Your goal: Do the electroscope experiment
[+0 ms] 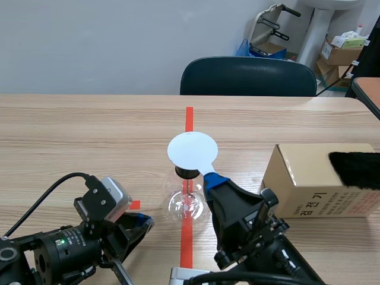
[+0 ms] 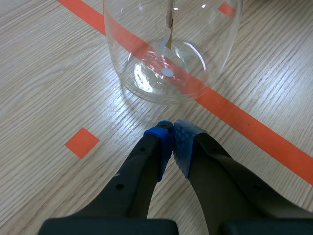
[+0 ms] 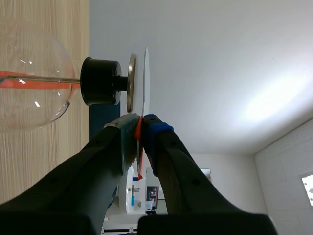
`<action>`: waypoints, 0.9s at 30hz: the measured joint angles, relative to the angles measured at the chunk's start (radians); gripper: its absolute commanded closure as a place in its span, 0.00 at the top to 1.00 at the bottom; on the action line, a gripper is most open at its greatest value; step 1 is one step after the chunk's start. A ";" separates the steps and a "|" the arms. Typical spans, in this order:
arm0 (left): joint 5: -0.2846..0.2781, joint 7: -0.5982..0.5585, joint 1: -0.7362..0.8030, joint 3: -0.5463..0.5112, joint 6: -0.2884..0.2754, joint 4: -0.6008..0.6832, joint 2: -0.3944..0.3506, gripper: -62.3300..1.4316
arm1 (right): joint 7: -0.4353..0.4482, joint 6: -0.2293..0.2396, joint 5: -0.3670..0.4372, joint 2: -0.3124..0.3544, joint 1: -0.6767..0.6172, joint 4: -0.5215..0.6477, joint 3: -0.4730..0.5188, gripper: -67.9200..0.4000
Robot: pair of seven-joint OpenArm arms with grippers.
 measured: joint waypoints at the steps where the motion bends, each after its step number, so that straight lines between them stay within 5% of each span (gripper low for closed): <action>1: 0.000 0.000 0.000 0.000 0.000 0.000 0.000 0.06 | 0.000 0.000 0.000 0.000 0.000 0.000 0.000 0.02; 15: 0.000 0.000 0.000 0.000 0.000 0.000 0.000 0.06 | -0.005 0.000 0.000 0.000 0.000 0.000 0.000 0.02; 27: 0.000 0.000 0.000 0.000 0.000 0.000 0.000 0.06 | -0.245 0.000 0.000 0.000 0.000 0.000 0.000 0.02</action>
